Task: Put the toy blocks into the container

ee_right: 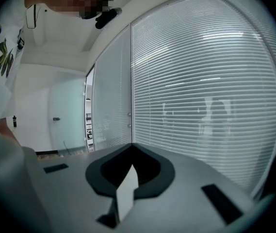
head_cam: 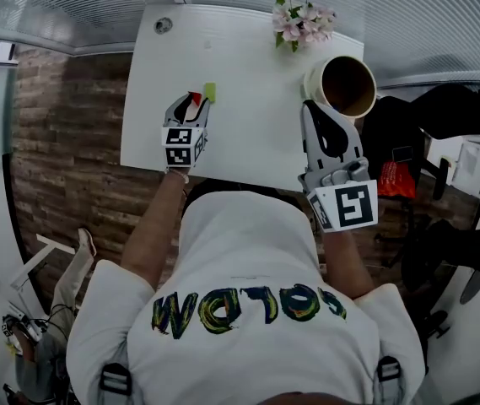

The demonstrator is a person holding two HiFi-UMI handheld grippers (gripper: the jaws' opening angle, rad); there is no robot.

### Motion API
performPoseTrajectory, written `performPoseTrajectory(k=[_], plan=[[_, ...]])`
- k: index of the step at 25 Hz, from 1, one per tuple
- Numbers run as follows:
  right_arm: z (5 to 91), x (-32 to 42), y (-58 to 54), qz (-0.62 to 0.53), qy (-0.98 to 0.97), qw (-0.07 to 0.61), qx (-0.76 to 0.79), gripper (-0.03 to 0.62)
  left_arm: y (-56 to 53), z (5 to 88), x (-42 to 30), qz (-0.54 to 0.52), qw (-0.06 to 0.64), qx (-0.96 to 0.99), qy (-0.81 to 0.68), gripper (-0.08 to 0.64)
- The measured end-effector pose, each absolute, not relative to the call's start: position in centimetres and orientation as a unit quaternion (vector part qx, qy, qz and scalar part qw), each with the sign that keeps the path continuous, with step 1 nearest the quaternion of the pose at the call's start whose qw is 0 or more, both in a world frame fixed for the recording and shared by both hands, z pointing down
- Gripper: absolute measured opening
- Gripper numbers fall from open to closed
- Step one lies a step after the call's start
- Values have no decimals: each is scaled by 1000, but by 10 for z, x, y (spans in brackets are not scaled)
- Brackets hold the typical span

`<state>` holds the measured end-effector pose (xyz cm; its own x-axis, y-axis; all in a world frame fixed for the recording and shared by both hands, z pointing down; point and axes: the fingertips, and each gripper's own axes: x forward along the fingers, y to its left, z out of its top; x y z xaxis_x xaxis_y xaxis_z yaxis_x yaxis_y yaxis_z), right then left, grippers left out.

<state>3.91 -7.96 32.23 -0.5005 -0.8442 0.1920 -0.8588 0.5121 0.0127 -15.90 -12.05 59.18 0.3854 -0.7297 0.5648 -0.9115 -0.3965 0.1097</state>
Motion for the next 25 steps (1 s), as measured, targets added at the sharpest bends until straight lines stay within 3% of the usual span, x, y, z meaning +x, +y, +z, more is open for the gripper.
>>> performPoseTrajectory(k=[25], plan=[[347,46,-66,61,-855,124,500,8,-133,708,-192,309,241,759,-521,202]])
